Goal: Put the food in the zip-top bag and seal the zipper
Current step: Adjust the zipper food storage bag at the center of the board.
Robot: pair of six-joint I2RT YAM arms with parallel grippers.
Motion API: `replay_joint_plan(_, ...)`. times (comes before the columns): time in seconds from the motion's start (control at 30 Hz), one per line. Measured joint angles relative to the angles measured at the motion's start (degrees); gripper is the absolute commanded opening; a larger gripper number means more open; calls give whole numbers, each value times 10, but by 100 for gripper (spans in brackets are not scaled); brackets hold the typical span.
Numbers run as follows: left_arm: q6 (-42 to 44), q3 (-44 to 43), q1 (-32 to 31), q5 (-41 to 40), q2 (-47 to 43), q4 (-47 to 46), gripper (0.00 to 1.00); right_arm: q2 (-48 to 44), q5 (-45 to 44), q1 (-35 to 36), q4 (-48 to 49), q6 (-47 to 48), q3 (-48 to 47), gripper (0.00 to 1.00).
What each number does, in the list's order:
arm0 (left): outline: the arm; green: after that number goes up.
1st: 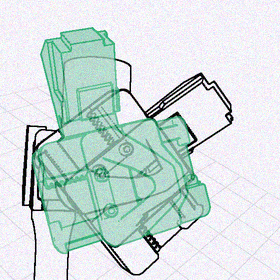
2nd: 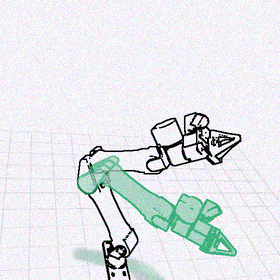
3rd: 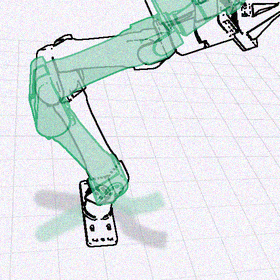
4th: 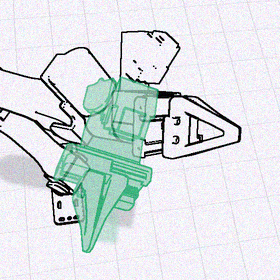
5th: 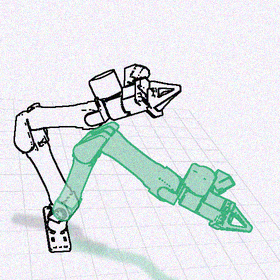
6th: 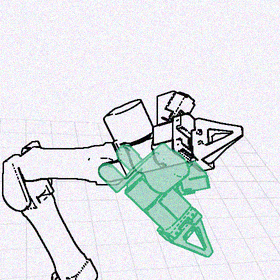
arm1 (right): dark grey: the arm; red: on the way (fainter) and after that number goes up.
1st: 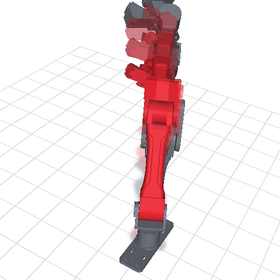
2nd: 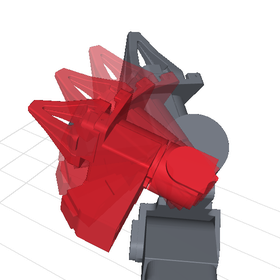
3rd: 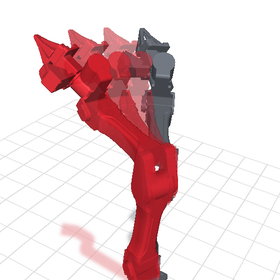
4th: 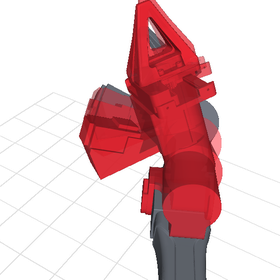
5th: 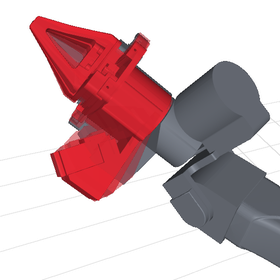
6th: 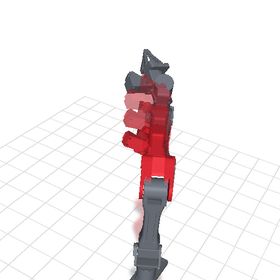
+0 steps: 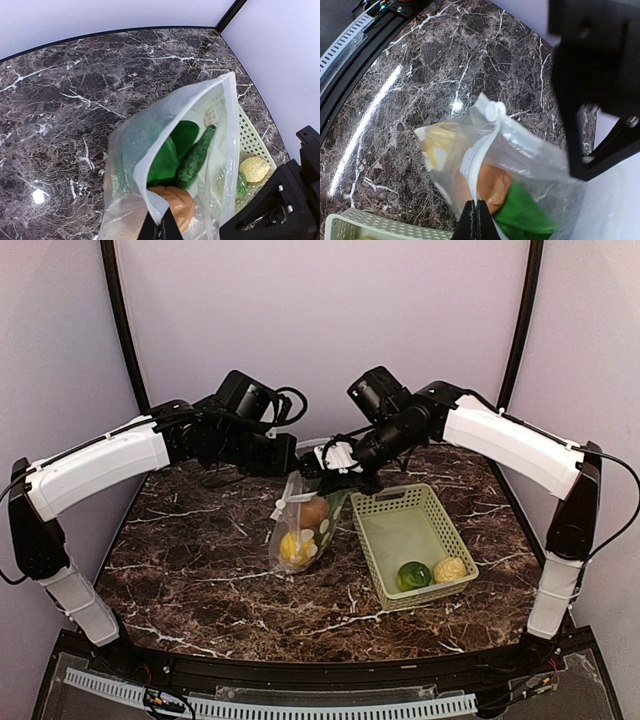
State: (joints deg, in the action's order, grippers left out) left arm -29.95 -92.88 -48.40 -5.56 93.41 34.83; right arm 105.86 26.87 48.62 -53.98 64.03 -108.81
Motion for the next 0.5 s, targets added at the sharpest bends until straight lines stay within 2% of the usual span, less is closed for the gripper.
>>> replay_joint_plan(0.2,9,43,2,-29,-68,-31,1,-3,-2,-2,-4,-8,2,0)
replay_joint_plan(0.4,5,25,3,10,-9,-38,1,-4,-1,2,2,-22,13,2)
replay_joint_plan(0.43,2,25,3,20,5,-34,1,-4,-1,3,2,-25,17,6)
replay_joint_plan(0.5,0,26,3,39,25,-29,1,-4,1,3,1,-32,27,25)
